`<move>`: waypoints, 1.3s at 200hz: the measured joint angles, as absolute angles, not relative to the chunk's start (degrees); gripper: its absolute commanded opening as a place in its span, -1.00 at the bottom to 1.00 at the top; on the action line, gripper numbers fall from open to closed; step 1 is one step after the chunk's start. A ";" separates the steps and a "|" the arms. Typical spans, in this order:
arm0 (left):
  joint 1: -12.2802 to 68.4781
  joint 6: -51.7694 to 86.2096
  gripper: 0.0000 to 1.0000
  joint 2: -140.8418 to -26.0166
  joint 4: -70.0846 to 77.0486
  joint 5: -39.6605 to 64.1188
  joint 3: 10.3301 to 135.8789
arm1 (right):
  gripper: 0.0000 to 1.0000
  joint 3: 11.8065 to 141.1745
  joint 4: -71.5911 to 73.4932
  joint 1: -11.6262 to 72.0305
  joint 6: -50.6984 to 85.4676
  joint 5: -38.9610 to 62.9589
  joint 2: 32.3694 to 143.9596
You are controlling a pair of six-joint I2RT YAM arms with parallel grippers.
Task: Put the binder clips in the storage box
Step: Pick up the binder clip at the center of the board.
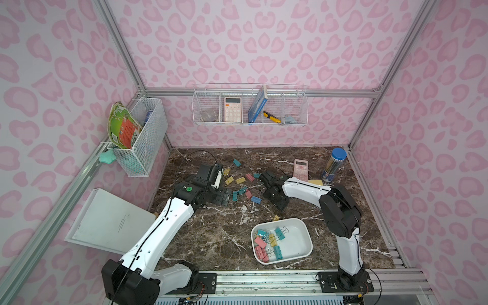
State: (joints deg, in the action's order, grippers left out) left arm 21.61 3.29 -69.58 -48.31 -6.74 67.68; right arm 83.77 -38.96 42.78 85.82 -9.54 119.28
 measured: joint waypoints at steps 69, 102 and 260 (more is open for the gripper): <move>21.61 3.29 0.98 -69.58 -48.31 -6.74 67.68 | 0.76 85.41 -39.11 42.39 85.52 -9.37 120.51; 21.61 3.29 0.99 -69.58 -48.31 -6.74 67.68 | 0.54 87.09 -41.91 41.89 85.89 -8.75 121.69; 21.69 3.29 0.99 -69.45 -48.31 -6.48 67.68 | 0.18 90.37 -47.40 42.00 86.74 -9.82 124.44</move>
